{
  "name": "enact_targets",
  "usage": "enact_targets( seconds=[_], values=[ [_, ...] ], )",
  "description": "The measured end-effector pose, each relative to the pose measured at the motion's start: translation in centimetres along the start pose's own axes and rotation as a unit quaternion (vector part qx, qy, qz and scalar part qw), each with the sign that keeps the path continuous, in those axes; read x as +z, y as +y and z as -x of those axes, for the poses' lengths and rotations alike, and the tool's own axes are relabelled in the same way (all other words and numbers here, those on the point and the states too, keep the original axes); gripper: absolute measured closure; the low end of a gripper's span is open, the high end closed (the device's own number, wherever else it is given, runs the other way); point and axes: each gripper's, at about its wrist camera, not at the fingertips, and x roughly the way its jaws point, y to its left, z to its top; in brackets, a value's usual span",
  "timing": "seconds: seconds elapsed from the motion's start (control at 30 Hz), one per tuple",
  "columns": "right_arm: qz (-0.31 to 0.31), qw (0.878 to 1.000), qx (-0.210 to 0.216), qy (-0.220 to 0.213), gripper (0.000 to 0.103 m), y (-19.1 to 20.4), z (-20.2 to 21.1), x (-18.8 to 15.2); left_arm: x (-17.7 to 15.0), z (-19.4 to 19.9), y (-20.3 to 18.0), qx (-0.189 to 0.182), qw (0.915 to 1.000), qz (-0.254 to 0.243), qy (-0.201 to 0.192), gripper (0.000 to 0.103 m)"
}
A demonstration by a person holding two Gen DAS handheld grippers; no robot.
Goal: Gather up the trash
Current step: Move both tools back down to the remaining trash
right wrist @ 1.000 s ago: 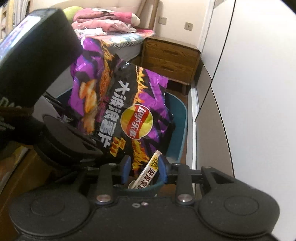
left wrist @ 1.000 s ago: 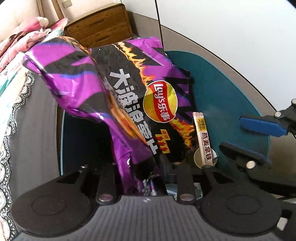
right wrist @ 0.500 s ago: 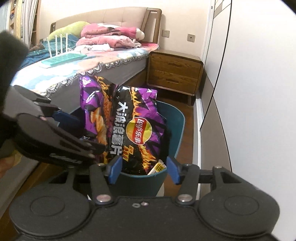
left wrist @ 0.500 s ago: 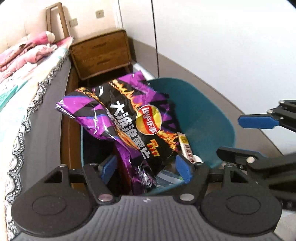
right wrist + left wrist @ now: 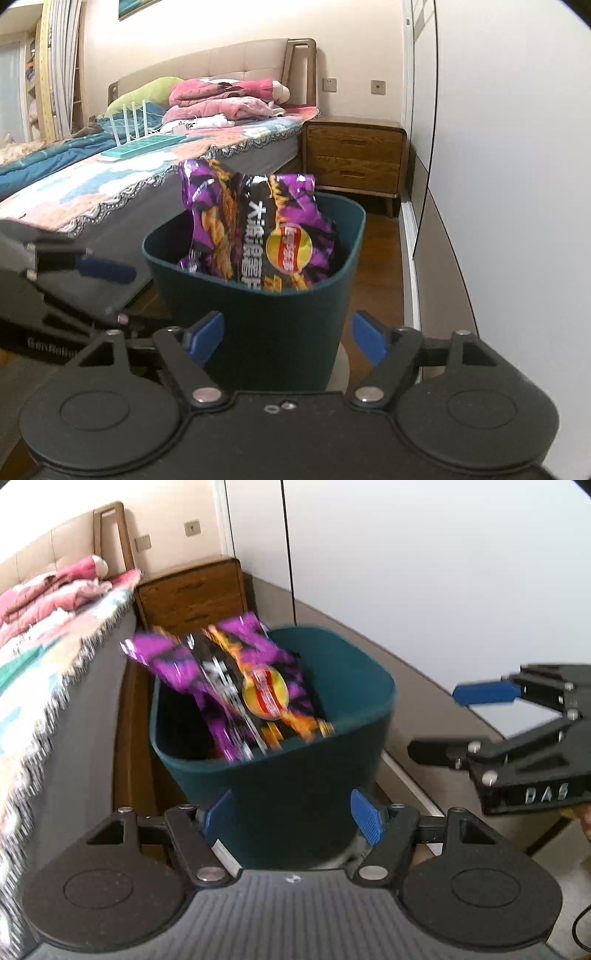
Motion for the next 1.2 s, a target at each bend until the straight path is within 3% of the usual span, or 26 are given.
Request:
enact_targets(
  seconds=[0.13, 0.3, 0.37, 0.6, 0.83, 1.0, 1.2],
  values=[
    [-0.027, 1.000, 0.003, 0.008, 0.015, -1.4, -0.4, -2.9, -3.4, -1.9, -1.9, 0.000, 0.9999, 0.010, 0.008, 0.024],
    [-0.053, 0.997, -0.015, 0.046, 0.006, -3.3, -2.7, -7.3, -7.6, -6.1, -4.4, 0.002, 0.9986, 0.022, 0.049, 0.024],
    [-0.068, 0.996, -0.024, 0.060, 0.000, -4.1, -3.7, -9.0, -9.0, -8.3, -5.5, 0.015, 0.9974, 0.016, 0.068, 0.024],
    [-0.125, 0.984, -0.054, 0.114, 0.000, -6.6, -8.3, -14.3, -14.8, -15.8, -8.8, 0.066, 0.9904, -0.034, 0.116, 0.024],
    [-0.146, 0.972, -0.060, 0.172, 0.000, -7.6, -14.3, -18.8, -18.6, -20.6, -8.2, 0.062, 0.9886, 0.012, 0.136, 0.024],
    [-0.116, 0.972, -0.059, 0.197, 0.000, -6.9, -18.0, -20.5, -21.1, -25.2, -6.2, 0.030, 0.9804, 0.052, 0.188, 0.024],
    [-0.073, 0.968, -0.045, 0.235, 0.003, -5.0, -22.8, -21.7, -22.2, -28.9, -4.0, 0.037, 0.9742, 0.073, 0.210, 0.024]
  ],
)
